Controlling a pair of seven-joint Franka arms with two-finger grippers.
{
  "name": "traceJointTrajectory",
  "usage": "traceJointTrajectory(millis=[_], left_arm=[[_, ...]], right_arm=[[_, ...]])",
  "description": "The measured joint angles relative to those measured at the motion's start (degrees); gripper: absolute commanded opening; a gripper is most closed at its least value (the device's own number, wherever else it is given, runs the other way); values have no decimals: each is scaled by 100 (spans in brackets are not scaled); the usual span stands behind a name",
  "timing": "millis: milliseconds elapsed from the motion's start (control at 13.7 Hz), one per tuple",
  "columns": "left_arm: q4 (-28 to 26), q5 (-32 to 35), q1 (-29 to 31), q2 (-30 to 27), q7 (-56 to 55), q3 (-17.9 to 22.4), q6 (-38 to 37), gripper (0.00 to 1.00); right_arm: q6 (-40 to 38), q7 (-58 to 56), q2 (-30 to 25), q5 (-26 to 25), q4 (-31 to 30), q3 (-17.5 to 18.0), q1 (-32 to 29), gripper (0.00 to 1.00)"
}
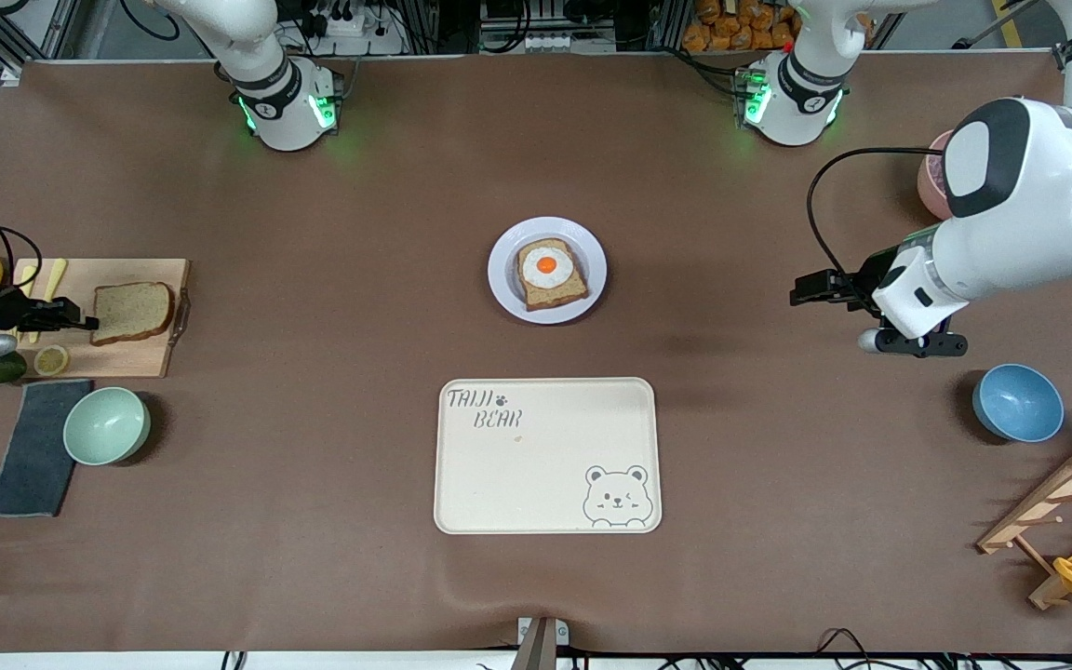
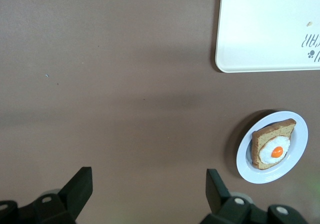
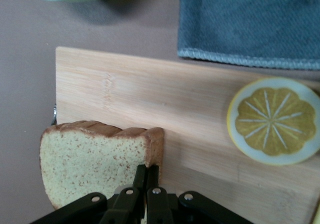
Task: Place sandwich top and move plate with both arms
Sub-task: 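Carry the bread to the plate with the right gripper while the left approaches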
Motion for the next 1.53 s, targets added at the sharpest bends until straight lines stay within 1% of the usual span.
traceJointTrajectory(millis=[146, 364, 510, 656, 1093, 1311, 1530], left_arm=[[-14, 0, 0, 0, 0, 0, 10, 100], [-19, 0, 0, 0, 0, -1, 14, 100], [-21, 0, -2, 0, 0, -2, 16, 100], [-22, 0, -3, 0, 0, -5, 17, 100], [-29, 0, -3, 0, -3, -45, 17, 100], [-32, 0, -3, 0, -4, -46, 17, 100], [-33, 0, -3, 0, -4, -46, 17, 100]], right_arm=[[-233, 49, 0, 8, 146, 49, 27, 0], [-1262, 497, -3, 17, 646, 91, 108, 0], [-1787, 727, -20, 161, 882, 114, 196, 0], [-2283, 973, -52, 436, 1013, 121, 313, 0], [-3109, 1453, -58, 1382, 1061, 138, 775, 0], [-3304, 1870, -95, 1793, 1045, 157, 1156, 0], [-3335, 2333, -407, 2268, 767, 167, 1624, 0]])
